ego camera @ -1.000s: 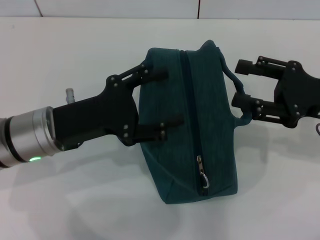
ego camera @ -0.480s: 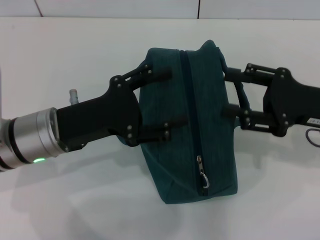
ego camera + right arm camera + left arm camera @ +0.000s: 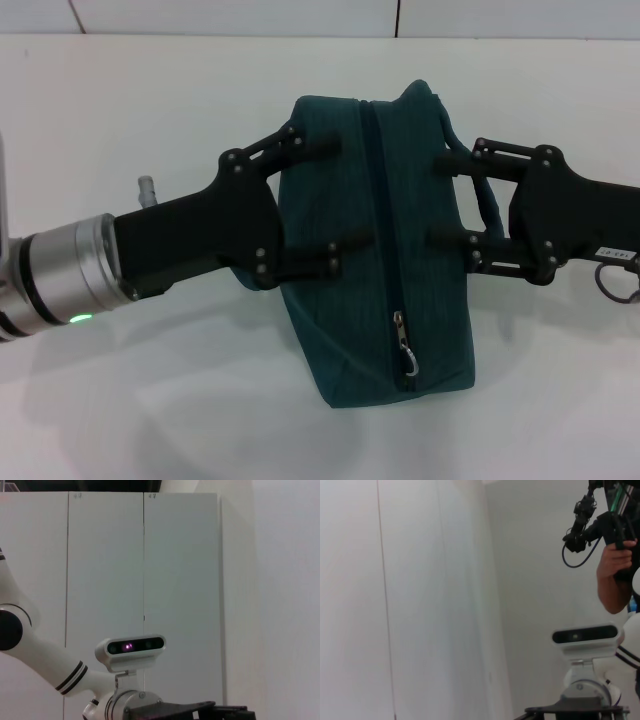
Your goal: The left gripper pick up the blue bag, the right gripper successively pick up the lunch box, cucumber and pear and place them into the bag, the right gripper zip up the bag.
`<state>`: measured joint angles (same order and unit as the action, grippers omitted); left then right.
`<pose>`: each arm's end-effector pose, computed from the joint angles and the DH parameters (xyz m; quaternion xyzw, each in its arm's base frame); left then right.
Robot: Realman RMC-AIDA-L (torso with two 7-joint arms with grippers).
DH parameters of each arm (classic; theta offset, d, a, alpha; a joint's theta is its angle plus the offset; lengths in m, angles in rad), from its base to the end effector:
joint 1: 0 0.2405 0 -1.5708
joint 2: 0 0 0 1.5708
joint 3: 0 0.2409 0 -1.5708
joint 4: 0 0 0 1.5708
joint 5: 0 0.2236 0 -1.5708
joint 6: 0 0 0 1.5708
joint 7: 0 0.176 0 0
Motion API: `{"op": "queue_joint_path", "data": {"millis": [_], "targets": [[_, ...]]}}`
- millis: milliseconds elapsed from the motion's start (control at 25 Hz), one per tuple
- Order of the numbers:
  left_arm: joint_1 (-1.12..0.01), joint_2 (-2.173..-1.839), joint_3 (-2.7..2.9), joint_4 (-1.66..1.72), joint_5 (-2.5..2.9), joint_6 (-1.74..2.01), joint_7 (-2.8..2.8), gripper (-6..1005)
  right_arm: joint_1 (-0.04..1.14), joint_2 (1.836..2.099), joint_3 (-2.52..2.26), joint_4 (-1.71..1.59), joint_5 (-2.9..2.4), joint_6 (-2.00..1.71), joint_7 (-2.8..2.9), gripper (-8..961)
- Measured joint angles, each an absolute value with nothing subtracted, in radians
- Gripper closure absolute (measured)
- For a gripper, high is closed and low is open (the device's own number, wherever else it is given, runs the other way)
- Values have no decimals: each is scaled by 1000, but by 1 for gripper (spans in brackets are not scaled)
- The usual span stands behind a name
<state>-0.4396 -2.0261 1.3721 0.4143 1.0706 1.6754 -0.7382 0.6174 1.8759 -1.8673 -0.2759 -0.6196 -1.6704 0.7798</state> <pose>-0.1942 0.2976 -0.0401 -0.8865 0.0100 -0.4389 0.1462 0.1839 0.3209 -0.0264 -0.9060 -0.0049 0.4157 0.0795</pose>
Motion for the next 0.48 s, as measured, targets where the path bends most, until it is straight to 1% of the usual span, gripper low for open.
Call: {"op": "queue_joint_path", "data": {"millis": [160,320,480], "targets": [[-432,-2028,1334,411,1070,1647,-728,129,616,1871,-1867,-277,-634,-1673,782,279],[-415,-2036,1283,409,1070,1624,-731,129,611,1857,-1867,-290,-681,-1683,790,279],[-421,-2038,1284,409,1070,1624,-735,129,598,1855,-1839,-298,-696,-1671,790,279]]}}
